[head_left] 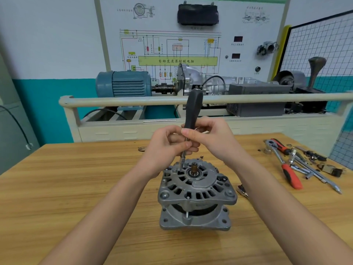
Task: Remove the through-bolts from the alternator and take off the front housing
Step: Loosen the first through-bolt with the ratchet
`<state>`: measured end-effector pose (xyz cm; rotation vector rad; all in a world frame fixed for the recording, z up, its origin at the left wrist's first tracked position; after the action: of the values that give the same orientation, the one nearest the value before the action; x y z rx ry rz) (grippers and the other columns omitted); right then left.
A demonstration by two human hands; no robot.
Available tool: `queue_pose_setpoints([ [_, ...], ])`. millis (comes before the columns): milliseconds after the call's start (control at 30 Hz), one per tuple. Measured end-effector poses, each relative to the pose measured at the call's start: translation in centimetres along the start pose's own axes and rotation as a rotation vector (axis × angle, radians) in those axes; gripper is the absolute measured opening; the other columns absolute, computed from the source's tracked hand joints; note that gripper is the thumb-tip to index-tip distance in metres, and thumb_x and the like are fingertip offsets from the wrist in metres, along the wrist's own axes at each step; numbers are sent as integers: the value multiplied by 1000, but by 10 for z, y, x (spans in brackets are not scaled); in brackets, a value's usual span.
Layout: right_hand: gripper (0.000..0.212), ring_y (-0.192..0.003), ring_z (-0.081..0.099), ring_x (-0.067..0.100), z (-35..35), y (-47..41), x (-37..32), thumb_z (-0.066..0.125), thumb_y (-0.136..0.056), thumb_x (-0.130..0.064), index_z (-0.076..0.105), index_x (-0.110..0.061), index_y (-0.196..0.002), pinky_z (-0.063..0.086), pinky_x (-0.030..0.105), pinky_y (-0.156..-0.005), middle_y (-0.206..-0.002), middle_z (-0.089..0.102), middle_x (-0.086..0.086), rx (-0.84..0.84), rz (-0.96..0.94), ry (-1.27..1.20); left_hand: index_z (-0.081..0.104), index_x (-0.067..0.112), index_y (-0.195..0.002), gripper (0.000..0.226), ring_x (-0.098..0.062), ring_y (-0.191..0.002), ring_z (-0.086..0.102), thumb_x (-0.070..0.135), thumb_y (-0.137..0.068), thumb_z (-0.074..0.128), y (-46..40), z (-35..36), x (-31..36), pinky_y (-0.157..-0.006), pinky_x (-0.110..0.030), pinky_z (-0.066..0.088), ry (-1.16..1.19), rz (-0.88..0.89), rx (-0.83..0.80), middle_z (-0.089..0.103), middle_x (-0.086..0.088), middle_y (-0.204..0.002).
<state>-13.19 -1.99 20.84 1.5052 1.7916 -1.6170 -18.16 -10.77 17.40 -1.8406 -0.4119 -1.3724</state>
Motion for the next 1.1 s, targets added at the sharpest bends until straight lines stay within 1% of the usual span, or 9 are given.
queue_pose_setpoints([
  [233, 8, -64, 53, 5, 14, 0, -7, 73, -82, -15, 70, -21, -79, 48, 20, -59, -79, 60, 3, 46, -54, -52, 67, -2, -95, 16, -22, -69, 72, -4, -80, 70, 9, -20, 4, -67, -29, 59, -13, -38, 80, 72, -14, -74],
  [400, 11, -75, 60, 22, 27, -3, -4, 80, -75, -24, 73, -19, -83, 55, 42, -73, -78, 63, 3, 39, -53, 3, 73, 9, -80, 9, -15, -68, 71, 1, -76, 74, 12, -39, 6, -62, -22, 56, -122, -38, 148, 73, -7, -71],
  [533, 8, -62, 59, 10, 31, -5, -5, 78, -77, -22, 73, -16, -74, 51, 29, -60, -68, 67, 7, 18, -70, -18, 72, 7, -83, 9, -18, -67, 71, -1, -78, 70, 17, -35, 2, -63, -26, 59, -110, -77, 43, 73, -9, -70],
  [700, 14, -68, 65, 17, 42, 0, -5, 76, -80, -20, 70, -30, -72, 52, 29, -63, -74, 71, 7, -27, -87, -42, 69, 7, -93, 17, -24, -74, 73, -4, -81, 66, 31, -31, -7, -67, -29, 60, -81, -114, -27, 73, -16, -78],
  [833, 12, -69, 63, 9, 45, 1, -11, 74, -82, -19, 71, -29, -76, 51, 24, -65, -75, 71, 4, -14, -93, -61, 66, 10, -101, 22, -25, -77, 73, -4, -84, 63, 35, -34, -4, -74, -34, 60, -87, -78, -26, 74, -13, -78],
  [900, 3, -80, 67, 9, 39, -1, -8, 73, -83, -25, 73, -26, -86, 54, 26, -76, -83, 73, -2, -13, -62, -57, 65, 10, -103, 22, -24, -77, 73, -4, -86, 61, 34, -38, -1, -76, -35, 60, -83, -55, -2, 74, -11, -77],
  [967, 27, -93, 65, 12, 28, -1, 12, 69, -84, -36, 70, -20, -105, 53, 31, -87, -99, 71, -2, 6, 56, 91, 65, 9, -101, 20, -23, -76, 73, -3, -87, 61, 32, -43, 1, -72, -32, 60, -71, -38, 38, 74, -9, -77],
  [1000, 35, -97, 62, 11, 23, 3, 28, 66, -86, -40, 66, -19, -114, 51, 31, -90, -107, 69, -2, -9, 143, 273, 65, 8, -100, 18, -22, -75, 73, -2, -87, 61, 32, -46, 1, -69, -30, 59, -66, -33, 59, 74, -9, -76],
  [1100, 43, -101, 56, 11, 22, 28, 74, 51, -94, -46, 59, -17, -126, 47, 30, -90, -121, 64, -2, -168, 367, 720, 64, 10, -99, 17, -19, -76, 73, -2, -87, 61, 32, -46, -4, -70, -28, 59, -84, -22, 88, 74, -7, -77],
])
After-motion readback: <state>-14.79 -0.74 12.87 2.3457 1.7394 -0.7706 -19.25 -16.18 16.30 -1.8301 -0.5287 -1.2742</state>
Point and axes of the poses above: each hand's wrist, its own y-axis away from the middle knuckle, its own z-axis out of the palm, x = y × z, the point moved 10 cm from there along -y, towards the middle knuckle
